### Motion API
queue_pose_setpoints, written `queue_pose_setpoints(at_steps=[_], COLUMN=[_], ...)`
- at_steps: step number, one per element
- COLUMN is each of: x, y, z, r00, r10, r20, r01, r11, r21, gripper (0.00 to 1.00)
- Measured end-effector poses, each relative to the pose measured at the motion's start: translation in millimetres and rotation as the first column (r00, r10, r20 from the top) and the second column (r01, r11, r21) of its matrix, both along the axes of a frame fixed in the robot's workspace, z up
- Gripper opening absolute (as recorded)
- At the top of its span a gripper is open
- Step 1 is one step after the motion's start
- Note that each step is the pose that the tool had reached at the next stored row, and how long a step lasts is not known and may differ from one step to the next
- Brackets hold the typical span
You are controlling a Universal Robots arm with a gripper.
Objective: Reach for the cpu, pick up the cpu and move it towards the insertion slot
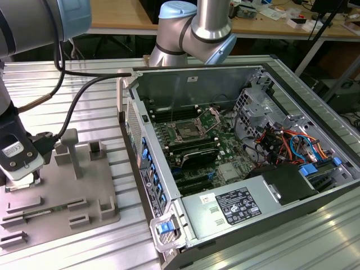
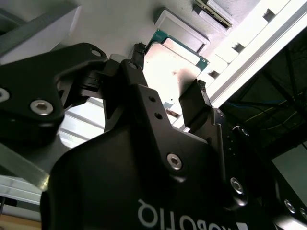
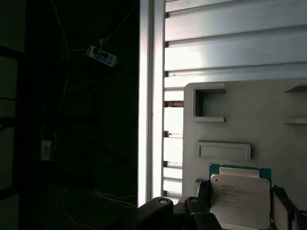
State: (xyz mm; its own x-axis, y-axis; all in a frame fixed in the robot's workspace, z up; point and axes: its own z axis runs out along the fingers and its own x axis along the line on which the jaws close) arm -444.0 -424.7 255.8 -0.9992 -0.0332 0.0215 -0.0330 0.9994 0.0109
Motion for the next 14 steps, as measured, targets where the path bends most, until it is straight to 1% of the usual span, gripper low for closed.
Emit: queue_pose_setpoints(at_steps=[8,14], x=[0.0,0.0], y=[-0.1,-0.1], z=[3.5,4.2], r00=[1.0,1.0], r10=[0.0,0.0], r20=[0.0,-0.0002], r01=[0.0,0.0], r11=[1.0,1.0], r21=[0.0,-0.0001], gripper=[0.55,0.55])
